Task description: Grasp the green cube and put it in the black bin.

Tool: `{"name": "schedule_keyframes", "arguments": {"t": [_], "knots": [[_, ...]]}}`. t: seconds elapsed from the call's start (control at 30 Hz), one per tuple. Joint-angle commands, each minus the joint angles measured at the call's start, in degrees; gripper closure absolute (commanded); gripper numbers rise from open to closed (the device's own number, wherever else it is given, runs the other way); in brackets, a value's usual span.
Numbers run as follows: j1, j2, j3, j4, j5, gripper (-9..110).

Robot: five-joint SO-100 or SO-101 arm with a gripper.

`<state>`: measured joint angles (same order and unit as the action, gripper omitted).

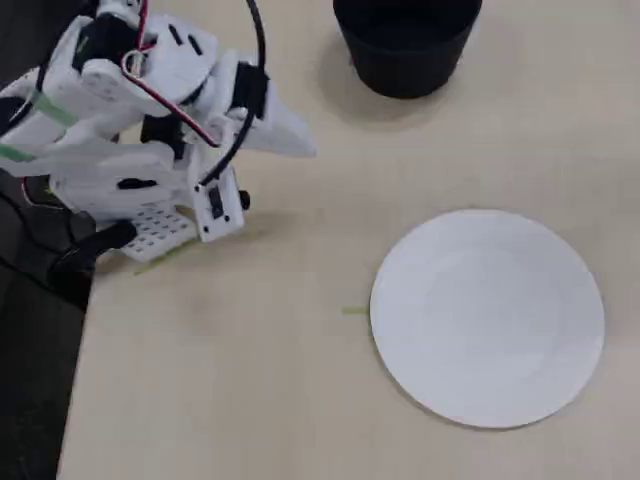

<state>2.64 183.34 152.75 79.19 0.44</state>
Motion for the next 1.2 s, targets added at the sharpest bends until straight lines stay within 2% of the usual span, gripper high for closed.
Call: {"name": "schedule_keyframes", "arguments": {"t": [0.0, 0.6, 1.17], "knots": [[0.18, 0.26, 2.64, -2.02, -0.79, 102], [-2.29, 0.26, 12.22, -4.31, 0.09, 102], [-2.2, 0.26, 12.92, -6.77, -0.97, 102]]}}
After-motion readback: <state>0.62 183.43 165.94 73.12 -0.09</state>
